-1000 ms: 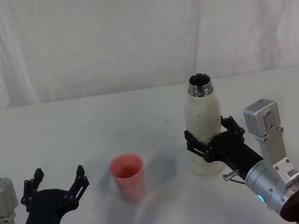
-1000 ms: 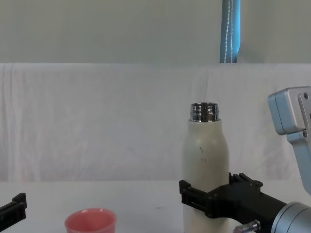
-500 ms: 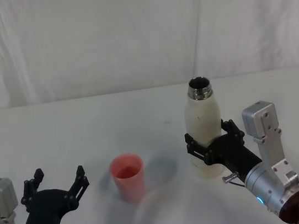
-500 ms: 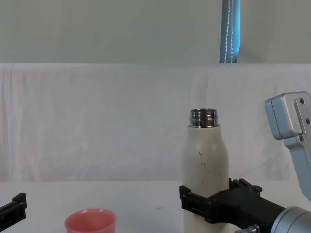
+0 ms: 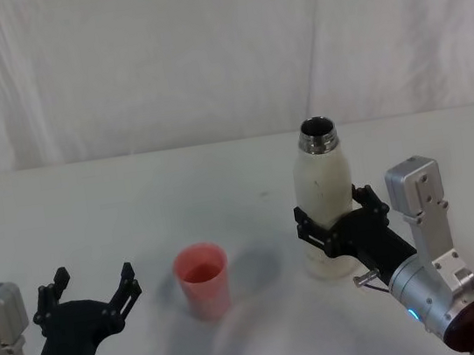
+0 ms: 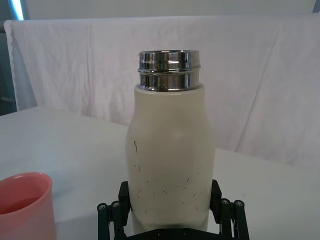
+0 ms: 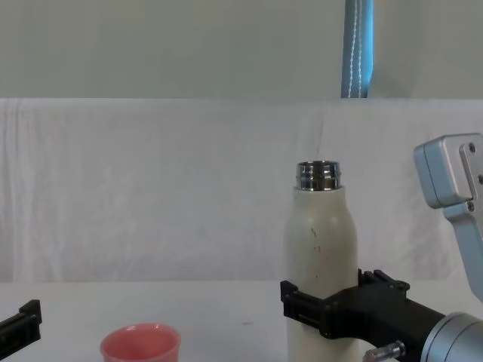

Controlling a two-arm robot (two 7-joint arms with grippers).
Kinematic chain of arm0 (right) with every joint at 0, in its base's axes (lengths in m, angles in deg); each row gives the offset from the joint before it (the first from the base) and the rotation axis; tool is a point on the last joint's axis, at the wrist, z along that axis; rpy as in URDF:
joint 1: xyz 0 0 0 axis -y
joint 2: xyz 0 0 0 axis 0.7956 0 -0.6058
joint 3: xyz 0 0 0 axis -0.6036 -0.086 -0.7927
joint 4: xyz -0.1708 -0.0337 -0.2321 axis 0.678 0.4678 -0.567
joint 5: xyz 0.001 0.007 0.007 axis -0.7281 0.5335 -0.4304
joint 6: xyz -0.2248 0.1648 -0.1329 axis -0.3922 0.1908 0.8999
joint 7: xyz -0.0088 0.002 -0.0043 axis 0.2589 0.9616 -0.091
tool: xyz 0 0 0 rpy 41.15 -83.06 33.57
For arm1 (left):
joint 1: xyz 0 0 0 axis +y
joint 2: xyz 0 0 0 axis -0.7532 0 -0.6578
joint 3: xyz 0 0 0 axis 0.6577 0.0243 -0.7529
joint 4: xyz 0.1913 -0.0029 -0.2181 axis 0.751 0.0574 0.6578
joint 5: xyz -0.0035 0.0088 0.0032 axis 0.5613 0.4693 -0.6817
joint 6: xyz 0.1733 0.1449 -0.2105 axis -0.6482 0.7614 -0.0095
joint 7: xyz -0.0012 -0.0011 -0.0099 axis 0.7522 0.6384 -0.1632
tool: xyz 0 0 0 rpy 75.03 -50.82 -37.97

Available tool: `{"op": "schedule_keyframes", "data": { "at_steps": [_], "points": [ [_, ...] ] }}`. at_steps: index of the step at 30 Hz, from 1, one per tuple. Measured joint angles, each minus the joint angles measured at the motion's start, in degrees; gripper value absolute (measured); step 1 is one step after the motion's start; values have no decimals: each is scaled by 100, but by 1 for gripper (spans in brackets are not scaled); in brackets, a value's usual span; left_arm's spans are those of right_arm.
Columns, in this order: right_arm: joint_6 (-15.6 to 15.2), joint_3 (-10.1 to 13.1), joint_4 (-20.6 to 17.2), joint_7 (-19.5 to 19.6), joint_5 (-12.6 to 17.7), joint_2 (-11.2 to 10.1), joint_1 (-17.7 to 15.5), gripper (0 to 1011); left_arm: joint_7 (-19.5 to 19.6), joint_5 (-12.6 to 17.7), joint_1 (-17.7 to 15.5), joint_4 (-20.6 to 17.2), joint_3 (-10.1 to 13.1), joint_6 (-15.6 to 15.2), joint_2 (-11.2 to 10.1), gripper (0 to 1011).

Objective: Grasp the thermos with one hand and pour water into the cup lid.

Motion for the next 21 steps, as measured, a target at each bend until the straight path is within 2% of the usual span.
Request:
{"op": "schedule_keyframes", "data": {
  "at_steps": [8, 21],
  "points": [
    [-4, 9, -25, -2, -9, -1, 4, 951, 0, 0, 0, 0, 0, 0, 0, 1001],
    [-128, 36, -71, -109, 186, 1, -3, 951, 0, 0, 0, 0, 0, 0, 0, 1001]
  ]
}}
